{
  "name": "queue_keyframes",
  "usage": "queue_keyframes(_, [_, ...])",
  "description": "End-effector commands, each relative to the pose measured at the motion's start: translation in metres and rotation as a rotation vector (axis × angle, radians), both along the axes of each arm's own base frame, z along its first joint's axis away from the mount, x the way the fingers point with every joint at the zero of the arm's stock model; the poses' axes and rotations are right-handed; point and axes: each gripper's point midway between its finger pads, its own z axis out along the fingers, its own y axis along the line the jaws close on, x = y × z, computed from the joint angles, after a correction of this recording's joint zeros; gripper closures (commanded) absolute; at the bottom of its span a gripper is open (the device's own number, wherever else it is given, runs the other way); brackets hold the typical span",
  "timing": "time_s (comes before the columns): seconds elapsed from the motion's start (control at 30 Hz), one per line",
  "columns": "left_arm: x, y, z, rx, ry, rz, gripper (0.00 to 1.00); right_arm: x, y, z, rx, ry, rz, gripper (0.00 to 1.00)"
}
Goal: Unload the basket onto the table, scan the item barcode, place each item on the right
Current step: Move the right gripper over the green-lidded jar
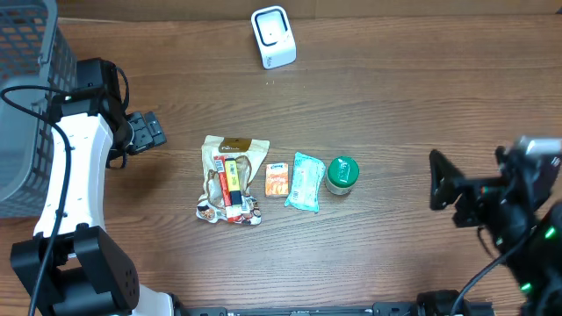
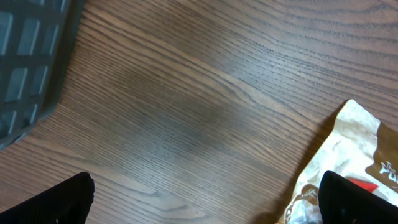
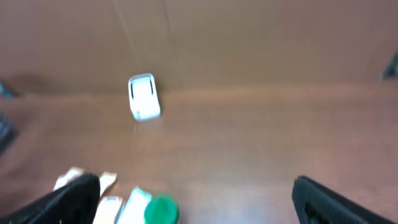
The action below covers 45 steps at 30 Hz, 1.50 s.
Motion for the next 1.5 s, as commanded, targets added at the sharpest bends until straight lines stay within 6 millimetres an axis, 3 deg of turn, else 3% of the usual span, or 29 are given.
queue_keyframes(0.0, [0.003, 0.001, 0.001, 0.004, -0.001, -0.013, 0.0, 0.004, 0.004, 0.045, 0.013, 0.028, 0.02, 0.0])
queue_keyframes(0.07, [0.003, 0.001, 0.001, 0.004, -0.001, -0.013, 0.0, 0.005, 0.011, 0.054, 0.026, 0.093, 0.057, 0.0])
queue_keyframes(0.17, [0.003, 0.001, 0.001, 0.004, -0.001, -0.013, 0.0, 0.008, 0.017, 0.049, 0.082, 0.233, 0.058, 0.0])
queue_keyframes(0.3, [0.003, 0.001, 0.001, 0.004, -0.001, -0.013, 0.0, 0.014, 0.028, 0.018, 0.149, 0.464, 0.069, 0.0])
queue_keyframes(0.6, [0.003, 0.001, 0.001, 0.004, -0.001, -0.013, 0.0, 0.056, 0.067, -0.026, 0.288, 0.717, 0.209, 0.0])
queue_keyframes(0.73, [0.003, 0.001, 0.001, 0.004, -0.001, -0.013, 0.0, 0.069, 0.068, -0.051, 0.353, 0.848, 0.124, 0.19])
queue_keyframes(0.93, [0.003, 0.001, 0.001, 0.004, -0.001, -0.013, 0.0, 0.072, 0.066, -0.108, 0.214, 1.01, -0.066, 0.2])
queue_keyframes(1.27, [0.003, 0.001, 0.001, 0.004, -0.001, -0.013, 0.0, 0.06, 0.096, -0.204, 0.097, 1.143, -0.103, 0.04])
queue_keyframes(1.47, [0.003, 0.001, 0.001, 0.004, -0.001, -0.013, 0.0, 0.068, 0.111, -0.259, 0.092, 1.104, -0.059, 0.02])
